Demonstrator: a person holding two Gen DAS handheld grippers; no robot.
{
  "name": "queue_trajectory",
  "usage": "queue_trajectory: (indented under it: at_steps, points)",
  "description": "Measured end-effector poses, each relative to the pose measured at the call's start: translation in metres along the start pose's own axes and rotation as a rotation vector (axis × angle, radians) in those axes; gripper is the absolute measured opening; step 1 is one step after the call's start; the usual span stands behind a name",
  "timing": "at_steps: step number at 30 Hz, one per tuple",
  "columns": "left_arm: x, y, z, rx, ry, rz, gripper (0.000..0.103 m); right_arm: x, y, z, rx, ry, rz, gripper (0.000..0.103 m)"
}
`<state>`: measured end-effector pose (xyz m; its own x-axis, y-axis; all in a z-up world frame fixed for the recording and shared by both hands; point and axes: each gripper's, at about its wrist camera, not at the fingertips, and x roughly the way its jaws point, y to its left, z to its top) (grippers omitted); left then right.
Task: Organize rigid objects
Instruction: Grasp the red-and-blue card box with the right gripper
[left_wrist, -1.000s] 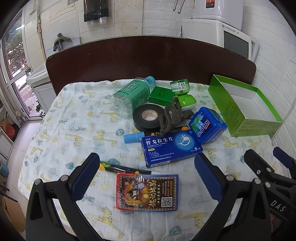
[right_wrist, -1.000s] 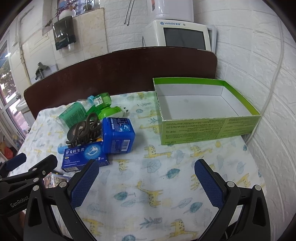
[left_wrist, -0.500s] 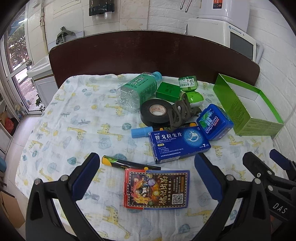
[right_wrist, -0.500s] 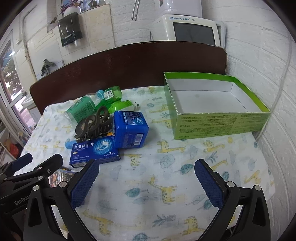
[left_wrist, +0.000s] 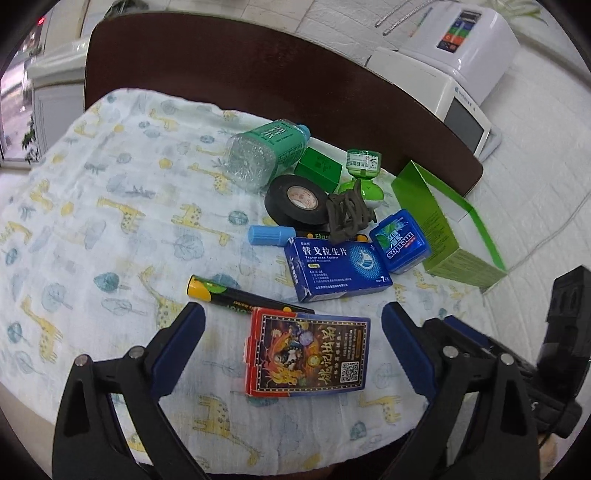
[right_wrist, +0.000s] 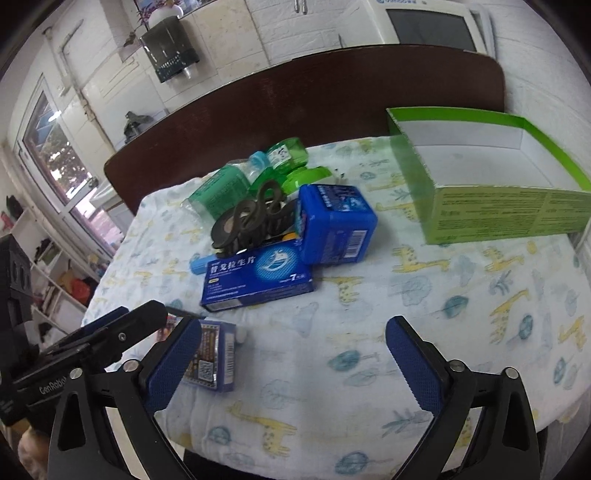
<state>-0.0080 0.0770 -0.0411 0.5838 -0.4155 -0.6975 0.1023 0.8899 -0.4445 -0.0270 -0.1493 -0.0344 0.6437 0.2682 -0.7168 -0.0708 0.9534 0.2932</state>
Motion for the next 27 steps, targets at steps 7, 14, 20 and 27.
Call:
queue_trajectory:
  at_steps: [7,14,20,27]
  points:
    - [0.0,0.009,-0.009,-0.011,0.069,-0.054,0.059,0.028,0.012,-0.01,0.021,0.135,0.143,0.048]
    - [0.006,0.02,-0.021,0.001,0.131,-0.078,0.046,0.03,0.03,-0.013,-0.037,0.143,0.168,0.04]
    - [0.014,0.023,-0.021,0.001,0.159,-0.106,0.037,0.046,0.037,-0.019,-0.071,0.199,0.152,0.021]
    - [0.013,-0.001,-0.019,0.096,0.159,-0.058,0.038,0.04,0.032,-0.013,-0.087,0.182,0.135,0.021]
